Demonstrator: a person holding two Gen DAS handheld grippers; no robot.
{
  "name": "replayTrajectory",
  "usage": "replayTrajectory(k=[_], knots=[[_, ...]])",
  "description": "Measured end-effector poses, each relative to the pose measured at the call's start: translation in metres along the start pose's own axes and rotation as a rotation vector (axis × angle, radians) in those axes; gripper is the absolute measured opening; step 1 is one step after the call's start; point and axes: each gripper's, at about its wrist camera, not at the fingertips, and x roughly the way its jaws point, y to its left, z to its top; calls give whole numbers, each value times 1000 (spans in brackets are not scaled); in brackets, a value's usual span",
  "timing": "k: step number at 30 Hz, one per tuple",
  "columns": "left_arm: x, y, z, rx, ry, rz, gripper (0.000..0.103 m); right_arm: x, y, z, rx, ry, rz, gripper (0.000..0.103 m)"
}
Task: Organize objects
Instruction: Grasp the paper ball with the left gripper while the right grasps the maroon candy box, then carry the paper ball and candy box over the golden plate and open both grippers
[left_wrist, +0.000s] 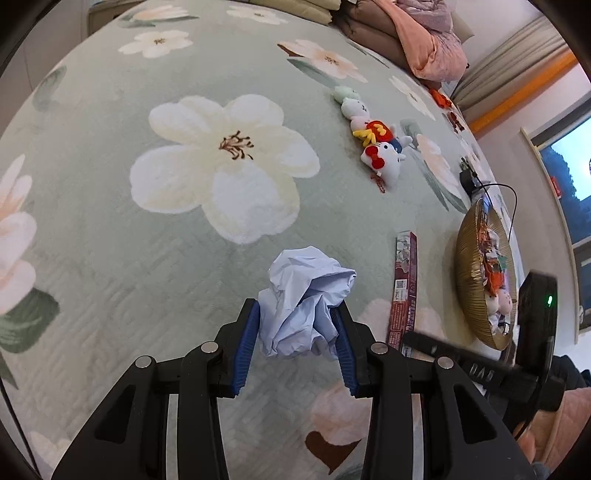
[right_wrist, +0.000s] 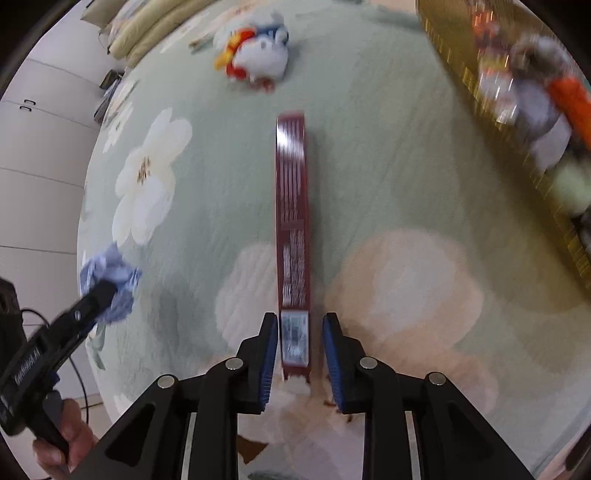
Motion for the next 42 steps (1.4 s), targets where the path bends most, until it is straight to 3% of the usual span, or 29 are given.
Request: replayTrajectory(k=[3, 6, 8, 9, 11, 12, 15, 18, 21, 26, 31, 38, 41, 42], knots=[[-7, -3, -2, 9, -15, 13, 36, 4, 11, 18, -21, -24, -42, 55], [-10, -6, -6, 24, -16, 32, 36, 18, 22, 30, -53, -43, -96, 55], [-9, -6, -10, 28, 1, 33, 36, 26, 33, 32, -78, -38, -179, 52], [-8, -6, -11, 31, 7, 35, 36, 28, 41, 31, -101, -47, -232, 45], [-8, -9, -13, 44, 16, 43, 36, 32, 51, 27, -143, -42, -231, 20], [-8, -13, -14, 57, 22, 48, 36, 32, 54, 25, -156, -34, -222, 17], [-13, -27, -14, 100, 24, 44, 36, 20, 56, 18, -152, -7, -97, 17], [-19, -49, -9, 134, 20, 19, 36, -1, 53, 7, -154, -9, -41, 17], [-19, -82, -1, 159, 18, -60, 36, -40, 49, -3, -179, -65, 24, 17], [-10, -157, 10, 254, 7, -181, 36, -106, 23, -5, -212, -218, -34, 17], [6, -231, 16, 329, 0, -297, 36, -173, -27, 16, -62, -424, -165, 17], [15, -303, 16, 447, -28, -337, 37, -238, -95, 40, 108, -536, -232, 17], [23, -318, 22, 453, -31, -327, 48, -254, -106, 40, 122, -549, -246, 17], [33, -320, 25, 453, -3, -305, 59, -255, -107, 44, 121, -546, -249, 17]])
